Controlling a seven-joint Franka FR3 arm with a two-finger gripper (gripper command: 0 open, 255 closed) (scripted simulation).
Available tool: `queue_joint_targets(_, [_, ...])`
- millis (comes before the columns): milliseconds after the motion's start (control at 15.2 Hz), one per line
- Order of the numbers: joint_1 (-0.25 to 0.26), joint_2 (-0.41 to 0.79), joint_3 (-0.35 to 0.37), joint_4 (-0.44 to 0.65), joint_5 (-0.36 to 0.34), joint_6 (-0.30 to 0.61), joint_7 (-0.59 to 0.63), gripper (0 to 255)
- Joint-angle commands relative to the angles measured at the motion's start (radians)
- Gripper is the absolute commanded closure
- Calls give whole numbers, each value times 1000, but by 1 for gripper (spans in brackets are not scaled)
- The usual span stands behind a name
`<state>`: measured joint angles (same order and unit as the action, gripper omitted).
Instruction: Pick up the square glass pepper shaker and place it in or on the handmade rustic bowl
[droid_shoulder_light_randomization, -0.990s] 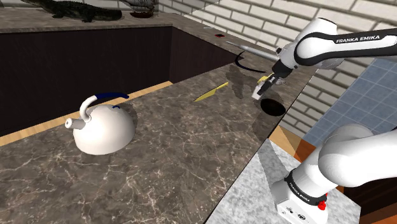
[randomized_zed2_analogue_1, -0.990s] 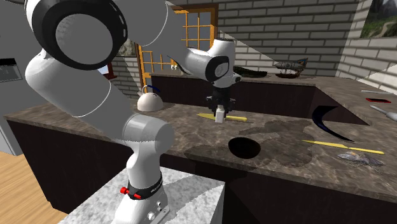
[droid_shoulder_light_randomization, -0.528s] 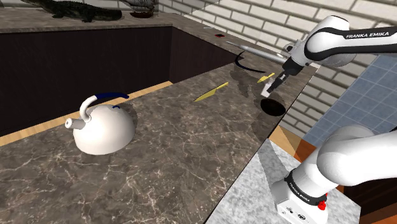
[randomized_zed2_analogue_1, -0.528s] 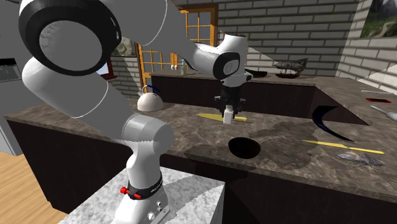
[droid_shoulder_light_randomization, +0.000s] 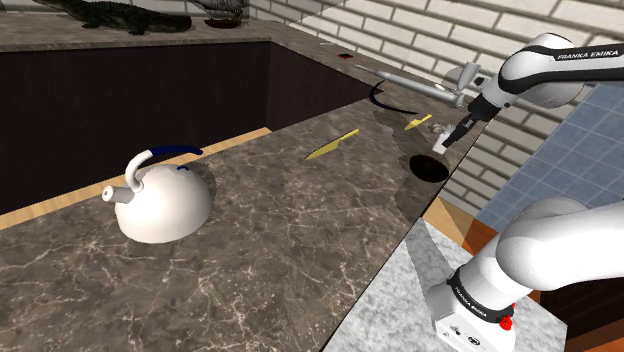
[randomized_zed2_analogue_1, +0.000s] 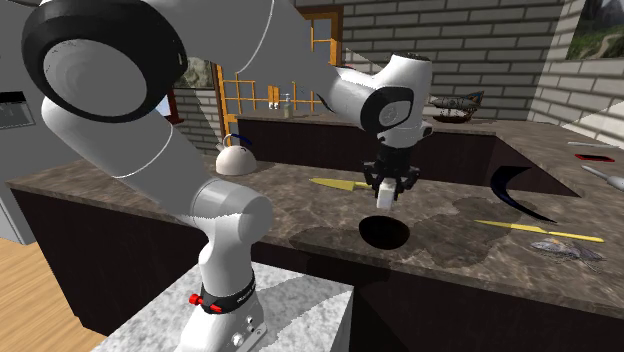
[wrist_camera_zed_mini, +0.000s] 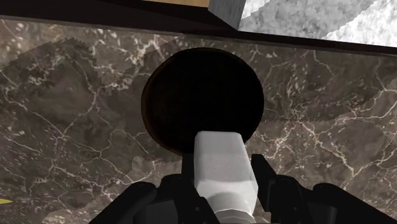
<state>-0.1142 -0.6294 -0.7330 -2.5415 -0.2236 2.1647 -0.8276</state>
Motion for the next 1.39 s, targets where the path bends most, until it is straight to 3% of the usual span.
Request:
queue_joint_targets(0, [3, 16, -22, -9, -2, 25, -17, 255])
queue_joint_targets(726, [36, 98, -105, -94, 2, 192, -60, 255])
queue_joint_targets(1254, [36, 98, -105, -94, 2, 192, -59, 255])
queue_joint_targets(1320, [36, 98, -105, -94, 2, 192, -59, 0])
